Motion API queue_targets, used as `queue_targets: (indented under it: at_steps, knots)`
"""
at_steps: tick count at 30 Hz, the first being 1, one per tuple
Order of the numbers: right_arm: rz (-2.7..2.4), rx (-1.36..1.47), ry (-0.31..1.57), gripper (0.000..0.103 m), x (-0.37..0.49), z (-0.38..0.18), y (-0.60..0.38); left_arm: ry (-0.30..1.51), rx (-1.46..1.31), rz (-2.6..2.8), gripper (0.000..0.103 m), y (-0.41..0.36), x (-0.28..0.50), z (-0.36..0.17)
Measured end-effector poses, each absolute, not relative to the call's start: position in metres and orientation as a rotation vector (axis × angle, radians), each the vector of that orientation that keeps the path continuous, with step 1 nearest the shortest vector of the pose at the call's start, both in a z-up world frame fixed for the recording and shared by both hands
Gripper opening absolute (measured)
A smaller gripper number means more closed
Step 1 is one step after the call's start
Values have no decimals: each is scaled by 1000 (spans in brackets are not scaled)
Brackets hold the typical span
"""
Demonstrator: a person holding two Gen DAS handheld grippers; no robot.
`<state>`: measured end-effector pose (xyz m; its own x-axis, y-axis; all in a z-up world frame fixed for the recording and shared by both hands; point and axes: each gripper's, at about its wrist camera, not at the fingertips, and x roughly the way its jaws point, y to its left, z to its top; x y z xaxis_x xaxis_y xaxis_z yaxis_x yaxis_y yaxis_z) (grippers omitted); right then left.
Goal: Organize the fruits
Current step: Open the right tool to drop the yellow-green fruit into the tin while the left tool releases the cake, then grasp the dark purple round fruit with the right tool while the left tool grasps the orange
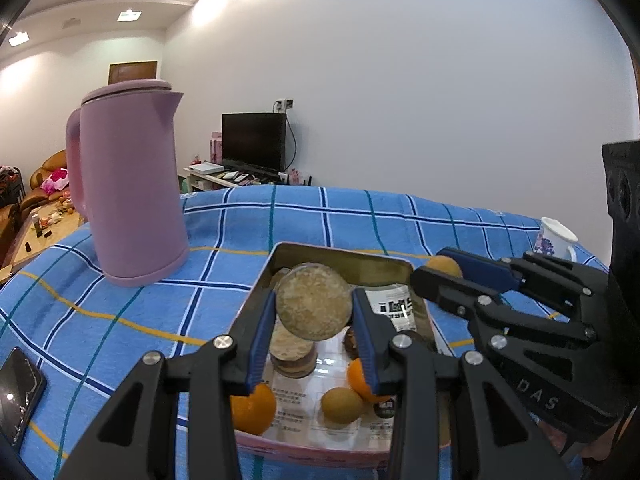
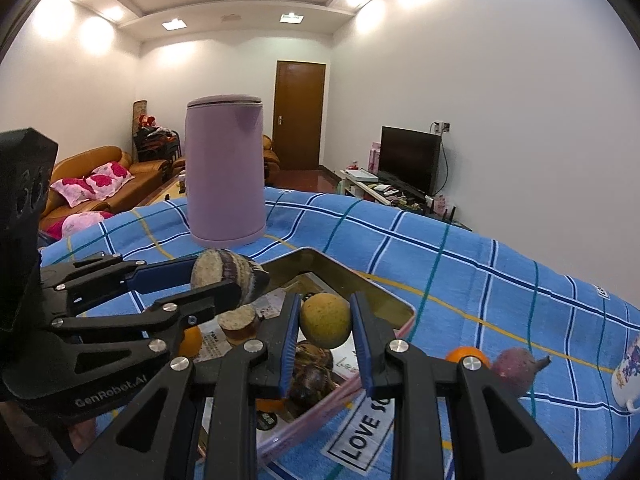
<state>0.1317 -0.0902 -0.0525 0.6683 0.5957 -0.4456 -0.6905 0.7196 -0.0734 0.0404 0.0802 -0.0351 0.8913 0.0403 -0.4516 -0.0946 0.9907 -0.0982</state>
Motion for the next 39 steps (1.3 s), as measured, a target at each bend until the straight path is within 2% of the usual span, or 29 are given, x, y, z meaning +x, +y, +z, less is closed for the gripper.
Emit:
queue_targets:
  at_steps: [25,27,28,31,37,39]
  knots:
    - [778,-255,502,28,147,-73,-74,559,-142,71,40,93,61,-51]
    - [783,-259,505,28,146,-73,-74,546,-137,92,44,93,60,-49]
    - [778,-261,500,29,145,-73,-74,542,-138,103,50,93,59,-48]
    - [756,-242,485,39,145,-69,-82,527,-161,131,65,97,56,-46]
    - [704,-198,458,62,144,-56,-110,497,-147,125,81,83,51,-32]
    - [659,-199,447,64,145,-51,-124,501,-148,111,89,75,53,-28]
